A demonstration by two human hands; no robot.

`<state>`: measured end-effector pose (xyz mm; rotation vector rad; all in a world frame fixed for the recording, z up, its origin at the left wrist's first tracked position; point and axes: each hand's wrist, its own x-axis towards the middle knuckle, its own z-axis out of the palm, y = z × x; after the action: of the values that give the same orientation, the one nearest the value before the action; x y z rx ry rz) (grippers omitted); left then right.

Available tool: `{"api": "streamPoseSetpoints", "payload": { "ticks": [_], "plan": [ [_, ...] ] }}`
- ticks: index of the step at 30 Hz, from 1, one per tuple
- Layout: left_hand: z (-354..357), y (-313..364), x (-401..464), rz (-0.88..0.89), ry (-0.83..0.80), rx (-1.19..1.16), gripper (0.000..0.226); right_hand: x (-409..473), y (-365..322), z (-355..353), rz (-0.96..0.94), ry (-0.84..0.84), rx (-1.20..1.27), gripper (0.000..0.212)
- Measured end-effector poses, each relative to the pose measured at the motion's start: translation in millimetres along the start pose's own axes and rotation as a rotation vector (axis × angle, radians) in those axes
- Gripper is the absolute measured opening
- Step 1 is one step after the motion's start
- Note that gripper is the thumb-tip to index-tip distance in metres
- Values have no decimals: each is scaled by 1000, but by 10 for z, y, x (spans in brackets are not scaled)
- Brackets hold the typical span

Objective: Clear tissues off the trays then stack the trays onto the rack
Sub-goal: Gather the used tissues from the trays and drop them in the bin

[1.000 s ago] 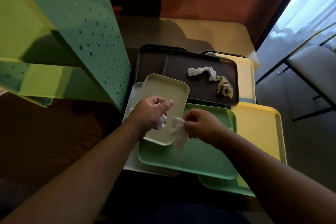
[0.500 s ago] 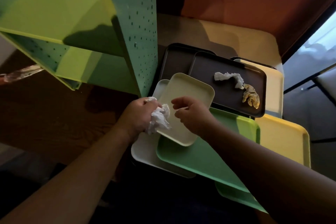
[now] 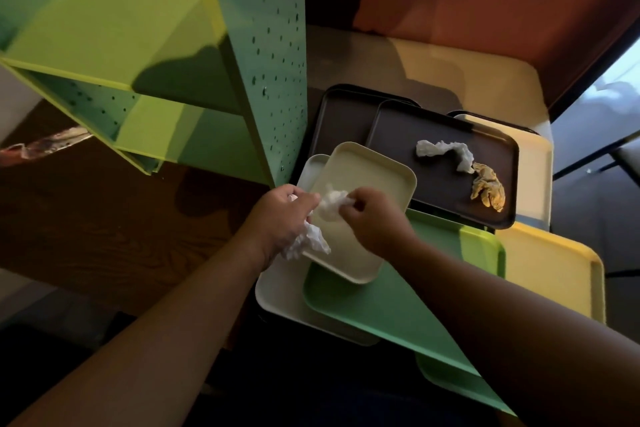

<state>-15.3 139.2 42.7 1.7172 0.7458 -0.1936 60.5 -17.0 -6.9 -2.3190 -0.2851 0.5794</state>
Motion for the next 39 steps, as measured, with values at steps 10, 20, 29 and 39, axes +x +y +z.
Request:
{"api": "streamPoseSetpoints", "payload": {
  "ticks": [10, 20, 29, 39],
  "plan": [
    [803, 364, 336, 48, -356, 67, 31, -117, 132, -610, 164, -86, 630, 12],
    [1480, 686, 687, 151, -306, 86, 23, 347, 1337, -1473, 436, 152, -394, 53],
    [1845, 732, 773, 85, -350, 70, 42, 116, 1160, -1427, 87, 308, 114, 26],
    [1827, 790, 952, 66, -277, -10, 18, 350, 926, -1363, 59, 306, 457, 26]
  ]
}}
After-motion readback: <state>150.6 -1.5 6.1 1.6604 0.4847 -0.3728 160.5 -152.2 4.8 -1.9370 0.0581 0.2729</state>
